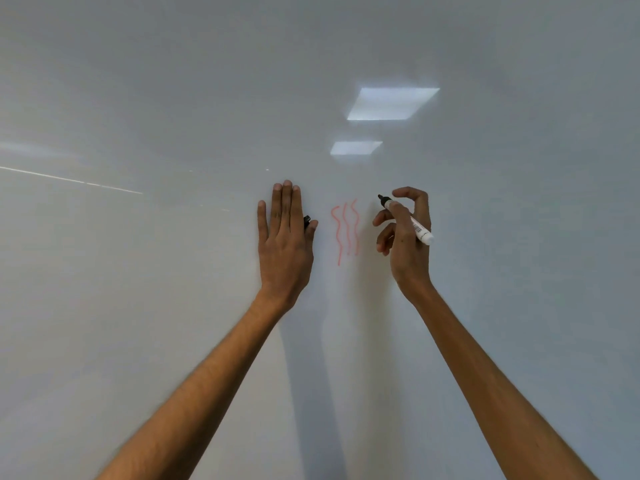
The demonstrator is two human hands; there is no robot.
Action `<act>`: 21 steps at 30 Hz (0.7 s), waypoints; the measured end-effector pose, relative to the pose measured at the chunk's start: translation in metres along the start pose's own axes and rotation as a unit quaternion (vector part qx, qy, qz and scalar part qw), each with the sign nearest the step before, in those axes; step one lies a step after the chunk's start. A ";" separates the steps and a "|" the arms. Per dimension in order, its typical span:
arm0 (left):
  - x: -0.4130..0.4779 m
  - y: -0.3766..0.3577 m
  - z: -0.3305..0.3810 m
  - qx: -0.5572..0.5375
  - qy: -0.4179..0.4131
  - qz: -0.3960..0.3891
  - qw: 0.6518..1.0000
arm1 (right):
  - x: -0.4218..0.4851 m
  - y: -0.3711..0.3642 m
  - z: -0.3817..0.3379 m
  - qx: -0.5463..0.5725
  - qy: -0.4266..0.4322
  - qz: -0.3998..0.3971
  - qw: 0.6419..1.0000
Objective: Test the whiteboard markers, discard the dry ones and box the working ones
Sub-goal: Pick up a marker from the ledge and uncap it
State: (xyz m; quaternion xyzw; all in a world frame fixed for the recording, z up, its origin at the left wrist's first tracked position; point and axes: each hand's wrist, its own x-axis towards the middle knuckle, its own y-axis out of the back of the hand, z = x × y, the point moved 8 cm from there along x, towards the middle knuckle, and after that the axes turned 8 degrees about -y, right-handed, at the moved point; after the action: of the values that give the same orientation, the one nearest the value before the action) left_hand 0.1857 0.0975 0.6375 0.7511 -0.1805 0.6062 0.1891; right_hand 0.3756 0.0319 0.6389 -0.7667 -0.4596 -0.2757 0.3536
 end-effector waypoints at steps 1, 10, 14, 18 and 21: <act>0.000 0.001 0.000 -0.002 0.000 0.003 1.000 | 0.001 0.001 0.001 -0.004 0.001 0.003 1.000; -0.001 0.002 0.002 -0.017 -0.004 0.010 1.000 | 0.008 0.003 0.010 -0.035 0.023 0.019 0.999; -0.001 0.002 0.002 -0.015 -0.006 0.011 1.000 | 0.006 0.002 0.010 -0.042 0.023 0.007 0.999; -0.002 0.003 0.003 -0.014 -0.009 0.012 1.000 | -0.001 0.004 0.012 -0.047 0.018 0.001 0.999; -0.002 0.004 0.003 -0.017 -0.009 0.012 1.000 | -0.006 0.009 0.018 -0.042 0.003 0.011 0.999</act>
State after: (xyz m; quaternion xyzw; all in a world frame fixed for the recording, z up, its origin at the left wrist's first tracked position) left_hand 0.1862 0.0928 0.6352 0.7512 -0.2014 0.5984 0.1926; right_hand 0.3830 0.0403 0.6212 -0.7851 -0.4378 -0.2931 0.3255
